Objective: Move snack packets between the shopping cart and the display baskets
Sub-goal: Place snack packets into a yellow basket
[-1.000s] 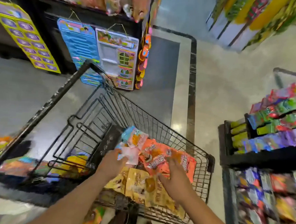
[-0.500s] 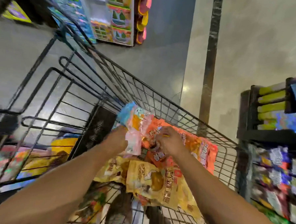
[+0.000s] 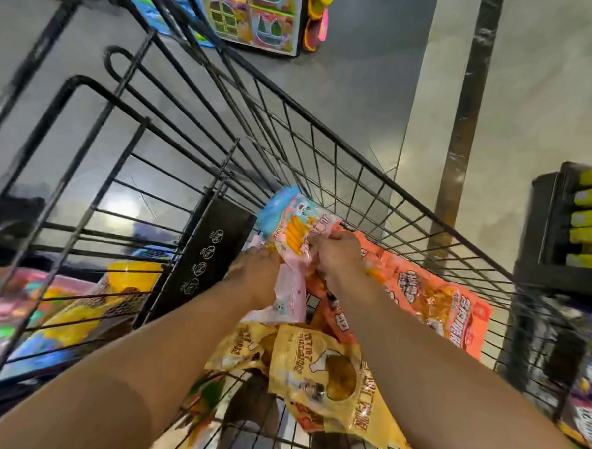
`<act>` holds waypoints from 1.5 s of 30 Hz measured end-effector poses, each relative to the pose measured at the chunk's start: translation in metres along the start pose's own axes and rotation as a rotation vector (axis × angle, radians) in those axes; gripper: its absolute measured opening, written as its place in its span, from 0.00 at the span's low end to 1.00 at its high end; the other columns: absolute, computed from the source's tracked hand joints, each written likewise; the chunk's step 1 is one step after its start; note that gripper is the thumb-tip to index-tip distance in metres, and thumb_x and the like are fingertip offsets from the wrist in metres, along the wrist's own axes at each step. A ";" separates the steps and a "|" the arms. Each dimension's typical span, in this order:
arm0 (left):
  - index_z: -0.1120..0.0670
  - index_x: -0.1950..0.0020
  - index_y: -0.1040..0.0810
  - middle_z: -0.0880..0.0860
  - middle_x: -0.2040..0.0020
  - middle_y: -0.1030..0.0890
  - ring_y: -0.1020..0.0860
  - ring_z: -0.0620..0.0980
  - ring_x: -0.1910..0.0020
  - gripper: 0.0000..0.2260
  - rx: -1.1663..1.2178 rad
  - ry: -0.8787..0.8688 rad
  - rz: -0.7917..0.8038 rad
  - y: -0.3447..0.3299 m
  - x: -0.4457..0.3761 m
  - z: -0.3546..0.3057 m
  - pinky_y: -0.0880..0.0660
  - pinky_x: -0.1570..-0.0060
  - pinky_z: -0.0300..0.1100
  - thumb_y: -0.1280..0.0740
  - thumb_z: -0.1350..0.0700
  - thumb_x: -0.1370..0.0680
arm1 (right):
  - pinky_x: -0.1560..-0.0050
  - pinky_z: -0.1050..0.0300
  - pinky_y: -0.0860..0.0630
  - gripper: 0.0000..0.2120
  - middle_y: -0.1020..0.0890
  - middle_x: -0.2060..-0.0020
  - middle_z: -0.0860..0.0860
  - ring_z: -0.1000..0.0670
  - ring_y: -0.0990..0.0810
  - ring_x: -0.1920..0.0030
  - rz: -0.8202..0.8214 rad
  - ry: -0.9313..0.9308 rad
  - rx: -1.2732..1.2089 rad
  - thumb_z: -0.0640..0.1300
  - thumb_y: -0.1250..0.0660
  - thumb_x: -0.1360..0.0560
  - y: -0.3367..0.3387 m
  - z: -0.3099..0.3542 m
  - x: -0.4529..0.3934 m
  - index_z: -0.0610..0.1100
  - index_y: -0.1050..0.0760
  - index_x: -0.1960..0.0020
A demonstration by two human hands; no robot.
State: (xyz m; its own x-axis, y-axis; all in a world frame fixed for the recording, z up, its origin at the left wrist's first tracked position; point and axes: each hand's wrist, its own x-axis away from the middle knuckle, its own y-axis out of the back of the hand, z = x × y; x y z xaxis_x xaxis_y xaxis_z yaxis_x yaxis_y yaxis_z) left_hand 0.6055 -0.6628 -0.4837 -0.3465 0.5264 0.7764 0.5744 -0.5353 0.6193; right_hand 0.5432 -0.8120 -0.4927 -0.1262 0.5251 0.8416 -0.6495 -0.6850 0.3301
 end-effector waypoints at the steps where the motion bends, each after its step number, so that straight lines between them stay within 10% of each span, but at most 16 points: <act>1: 0.54 0.28 0.29 0.57 0.31 0.26 0.27 0.59 0.33 0.28 -0.004 -0.005 0.014 -0.002 0.002 0.000 0.29 0.32 0.52 0.29 0.50 0.27 | 0.64 0.45 0.17 0.13 0.13 0.53 0.40 0.40 0.13 0.59 -0.025 0.011 0.011 0.41 0.20 0.28 -0.001 -0.001 -0.001 0.41 0.21 0.48; 10: 0.52 0.35 0.23 0.56 0.38 0.21 0.23 0.57 0.38 0.17 0.114 0.098 0.040 -0.021 0.021 -0.002 0.23 0.45 0.46 0.31 0.60 0.23 | 0.77 0.60 0.24 0.14 0.14 0.66 0.44 0.50 0.17 0.76 0.062 -0.107 -0.213 0.35 0.21 0.27 -0.012 0.006 -0.002 0.36 0.20 0.45; 17: 0.52 0.38 0.20 0.55 0.39 0.23 0.23 0.56 0.40 0.13 0.184 -0.038 0.002 -0.026 0.040 0.013 0.22 0.41 0.49 0.34 0.61 0.22 | 0.54 0.39 0.13 0.16 0.11 0.55 0.41 0.40 0.11 0.57 0.194 -0.197 -0.354 0.40 0.20 0.27 -0.026 0.011 -0.004 0.36 0.18 0.42; 22: 0.47 0.46 0.25 0.51 0.55 0.21 0.20 0.53 0.56 0.08 0.292 -0.057 -0.054 -0.026 0.065 0.015 0.21 0.58 0.46 0.37 0.59 0.21 | 0.63 0.42 0.14 0.23 0.12 0.52 0.38 0.38 0.11 0.58 0.169 -0.148 -0.402 0.36 0.20 0.28 -0.028 0.014 0.007 0.36 0.23 0.36; 26: 0.46 0.51 0.27 0.47 0.57 0.22 0.22 0.49 0.58 0.04 0.430 -0.145 -0.119 -0.015 0.084 0.018 0.21 0.58 0.50 0.34 0.56 0.20 | 0.51 0.27 0.17 0.33 0.13 0.48 0.40 0.34 0.12 0.51 0.137 -0.077 -0.374 0.39 0.19 0.30 -0.009 0.014 0.030 0.39 0.29 0.29; 30: 0.46 0.47 0.20 0.46 0.52 0.18 0.19 0.48 0.53 0.04 0.585 -0.186 -0.201 0.001 0.108 0.007 0.21 0.53 0.50 0.32 0.53 0.21 | 0.63 0.43 0.17 0.40 0.17 0.52 0.36 0.41 0.14 0.64 0.152 -0.010 -0.381 0.40 0.21 0.30 0.026 0.016 0.060 0.40 0.36 0.23; 33: 0.48 0.40 0.16 0.48 0.46 0.15 0.18 0.49 0.46 0.11 0.625 -0.234 -0.324 0.014 0.129 -0.007 0.22 0.47 0.45 0.30 0.54 0.22 | 0.51 0.31 0.17 0.42 0.17 0.44 0.37 0.43 0.13 0.54 0.188 -0.016 -0.391 0.42 0.20 0.30 0.057 0.017 0.085 0.44 0.38 0.21; 37: 0.44 0.37 0.18 0.33 0.45 0.18 0.21 0.32 0.45 0.17 0.705 -0.304 -0.472 0.040 0.169 -0.023 0.29 0.49 0.25 0.29 0.60 0.23 | 0.74 0.56 0.22 0.38 0.16 0.61 0.46 0.54 0.19 0.76 0.177 0.014 -0.425 0.40 0.24 0.24 0.099 0.016 0.117 0.45 0.40 0.20; 41: 0.39 0.35 0.21 0.23 0.44 0.22 0.23 0.24 0.45 0.25 0.850 -0.272 -0.527 0.067 0.218 -0.040 0.27 0.47 0.24 0.30 0.66 0.24 | 0.67 0.47 0.17 0.14 0.13 0.62 0.42 0.46 0.14 0.69 0.206 0.025 -0.484 0.35 0.26 0.24 0.137 0.012 0.152 0.44 0.29 0.44; 45: 0.45 0.36 0.16 0.33 0.47 0.16 0.19 0.31 0.48 0.24 1.069 -0.179 -0.652 0.087 0.276 -0.061 0.26 0.51 0.24 0.32 0.69 0.23 | 0.49 0.26 0.18 0.21 0.14 0.51 0.32 0.33 0.13 0.53 0.307 0.069 -0.536 0.31 0.30 0.23 0.177 0.002 0.189 0.28 0.29 0.32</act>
State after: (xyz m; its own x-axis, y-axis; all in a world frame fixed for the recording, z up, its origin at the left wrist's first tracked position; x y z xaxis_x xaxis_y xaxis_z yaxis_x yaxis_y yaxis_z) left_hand 0.5145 -0.6041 -0.2083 -0.7337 0.6168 0.2849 0.6747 0.6122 0.4123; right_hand 0.4056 -0.8346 -0.2742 -0.4036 0.3886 0.8283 -0.8599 -0.4704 -0.1983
